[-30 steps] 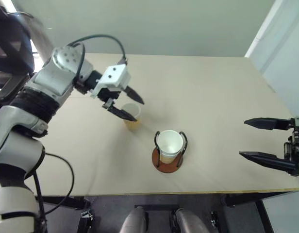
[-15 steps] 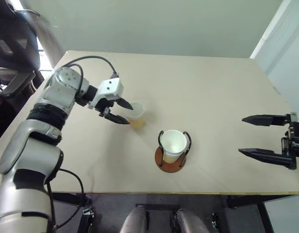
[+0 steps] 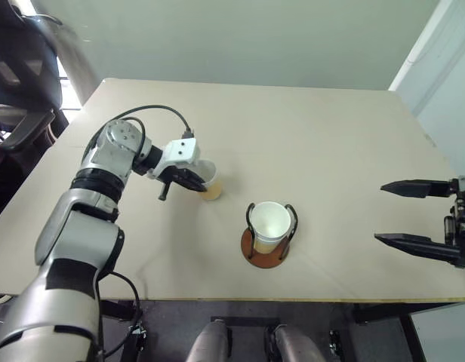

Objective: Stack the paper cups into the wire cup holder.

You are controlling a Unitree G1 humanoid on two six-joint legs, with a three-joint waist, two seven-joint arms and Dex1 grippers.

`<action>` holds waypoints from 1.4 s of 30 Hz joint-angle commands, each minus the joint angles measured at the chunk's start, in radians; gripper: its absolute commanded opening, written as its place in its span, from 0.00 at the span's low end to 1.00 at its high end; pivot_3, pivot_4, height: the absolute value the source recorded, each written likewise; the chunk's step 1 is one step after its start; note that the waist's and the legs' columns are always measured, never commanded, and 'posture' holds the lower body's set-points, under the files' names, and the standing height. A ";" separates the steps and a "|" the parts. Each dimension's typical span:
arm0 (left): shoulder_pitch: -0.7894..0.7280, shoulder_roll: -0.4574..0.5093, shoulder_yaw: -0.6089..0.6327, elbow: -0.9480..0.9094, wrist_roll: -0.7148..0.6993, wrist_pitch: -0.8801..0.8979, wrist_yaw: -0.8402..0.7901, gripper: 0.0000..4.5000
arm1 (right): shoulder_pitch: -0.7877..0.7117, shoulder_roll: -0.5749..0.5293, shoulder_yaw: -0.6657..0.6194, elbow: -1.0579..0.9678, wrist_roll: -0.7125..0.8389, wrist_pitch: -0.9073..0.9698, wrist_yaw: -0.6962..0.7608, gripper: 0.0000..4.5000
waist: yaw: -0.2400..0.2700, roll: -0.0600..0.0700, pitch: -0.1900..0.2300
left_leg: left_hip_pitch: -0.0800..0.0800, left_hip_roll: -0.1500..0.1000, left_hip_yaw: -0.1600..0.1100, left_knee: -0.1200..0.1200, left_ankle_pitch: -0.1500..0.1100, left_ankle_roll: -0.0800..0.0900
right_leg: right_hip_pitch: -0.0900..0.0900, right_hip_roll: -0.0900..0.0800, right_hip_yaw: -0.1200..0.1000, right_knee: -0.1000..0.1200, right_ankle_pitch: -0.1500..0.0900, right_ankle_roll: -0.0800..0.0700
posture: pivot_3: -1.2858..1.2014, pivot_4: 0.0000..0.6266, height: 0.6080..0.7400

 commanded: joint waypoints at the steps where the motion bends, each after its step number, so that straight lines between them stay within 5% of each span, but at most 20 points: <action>1: -0.037 0.003 0.028 -0.035 0.003 -0.009 -0.038 0.01 | -0.002 0.012 -0.048 -0.018 0.020 -0.012 0.007 1.00 | -0.001 0.000 0.000 | 0.000 0.000 0.000 0.000 0.000 0.000 | 0.000 0.000 0.000 0.000 0.000 0.000 | 0.52 0.24 1.00; 6: -0.047 0.061 -0.043 -0.183 -0.152 0.099 -0.038 0.01 | -0.012 0.020 -0.062 -0.025 0.041 -0.005 0.000 1.00 | -0.004 0.000 0.000 | 0.000 0.000 0.001 0.000 0.001 0.001 | 0.000 0.000 0.000 0.000 0.000 0.000 | 0.52 0.24 1.00; 12: -0.159 0.148 -0.097 -0.491 -0.519 0.385 -0.038 0.01 | -0.065 0.016 -0.101 -0.030 0.140 0.024 -0.039 1.00 | 0.001 -0.002 0.001 | -0.002 0.000 0.001 0.000 0.002 0.001 | 0.000 0.000 0.000 -0.001 0.001 0.002 | 0.52 0.24 1.00; 18: -0.163 0.180 -0.133 -0.525 -0.575 0.416 -0.038 0.01 | -0.067 0.013 -0.104 -0.033 0.154 0.034 -0.051 1.00 | -0.008 0.003 -0.001 | 0.004 0.000 0.004 -0.001 0.001 0.002 | 0.002 0.000 0.005 -0.001 -0.001 0.002 | 0.52 0.24 1.00; 23: -0.244 0.283 -0.318 -0.905 -0.915 0.415 -0.038 0.01 | 0.013 0.017 -0.182 -0.076 0.114 0.062 -0.047 1.00 | -0.003 0.000 0.001 | 0.000 0.000 0.004 -0.001 0.002 0.000 | -0.002 0.001 0.005 0.000 0.000 0.001 | 0.52 0.24 1.00; 33: -0.329 0.313 -0.558 -0.915 -0.940 0.283 -0.038 0.01 | 0.045 0.036 -0.203 -0.103 0.123 0.059 -0.084 1.00 | -0.012 0.002 0.000 | 0.003 0.000 0.006 -0.001 0.001 0.002 | 0.000 0.000 0.007 0.001 0.000 0.000 | 0.52 0.24 1.00; 42: -0.357 0.213 -0.655 -0.744 -0.839 0.148 -0.038 0.01 | 0.063 0.042 -0.222 -0.126 0.137 0.065 -0.109 1.00 | -0.010 0.002 0.000 | 0.000 0.000 0.006 0.004 0.000 0.003 | -0.001 0.000 0.007 0.000 0.002 0.001 | 0.52 0.24 1.00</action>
